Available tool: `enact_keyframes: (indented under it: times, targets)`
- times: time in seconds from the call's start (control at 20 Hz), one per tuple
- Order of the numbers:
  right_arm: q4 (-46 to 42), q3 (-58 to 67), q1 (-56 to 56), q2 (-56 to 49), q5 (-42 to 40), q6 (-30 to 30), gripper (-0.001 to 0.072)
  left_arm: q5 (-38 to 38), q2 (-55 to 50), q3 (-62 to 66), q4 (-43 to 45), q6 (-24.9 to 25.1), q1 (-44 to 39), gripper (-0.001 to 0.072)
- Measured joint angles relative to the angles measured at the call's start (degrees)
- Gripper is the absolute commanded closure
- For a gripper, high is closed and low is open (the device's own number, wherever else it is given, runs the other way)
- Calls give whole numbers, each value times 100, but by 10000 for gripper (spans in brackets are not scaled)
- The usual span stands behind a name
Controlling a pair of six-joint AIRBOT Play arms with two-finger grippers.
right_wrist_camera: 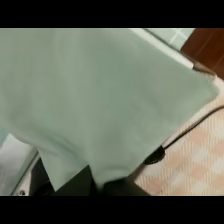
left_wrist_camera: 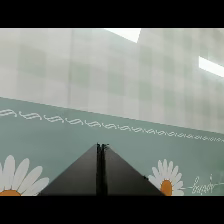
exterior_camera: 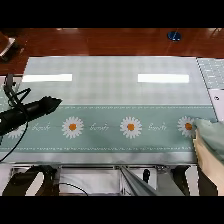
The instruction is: Fold the shirts.
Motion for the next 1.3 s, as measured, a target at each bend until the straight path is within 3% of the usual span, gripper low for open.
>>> enact_keyframes:
  times: [0.2,0.35,0.5,0.7,0.85,0.95,1.05,1.3]
  targets:
    - [-345,-1075,9,227,-151,168,295,271,0,4,2,7,2,682]
    - [-345,-938,9,76,-391,188,318,734,-9,181,2,22,55,682]
    - [326,-157,9,-376,-774,83,685,1045,-138,728,0,98,90,682]
    - [2243,800,542,-1036,-1930,-240,684,855,-649,2013,0,273,44,683]
    - [3545,1071,1974,-1416,-3163,-645,684,291,-1298,3150,44,411,-369,683]
    - [3381,1126,3305,-1770,-3805,-804,686,-59,-1718,3576,310,520,-750,683]
    - [2643,1108,4522,-2328,-4124,-555,685,-380,-2142,3617,953,374,-1099,683]
    - [1626,1099,6017,-3611,-4413,-101,685,-769,-3014,3390,2505,-728,-1502,682]
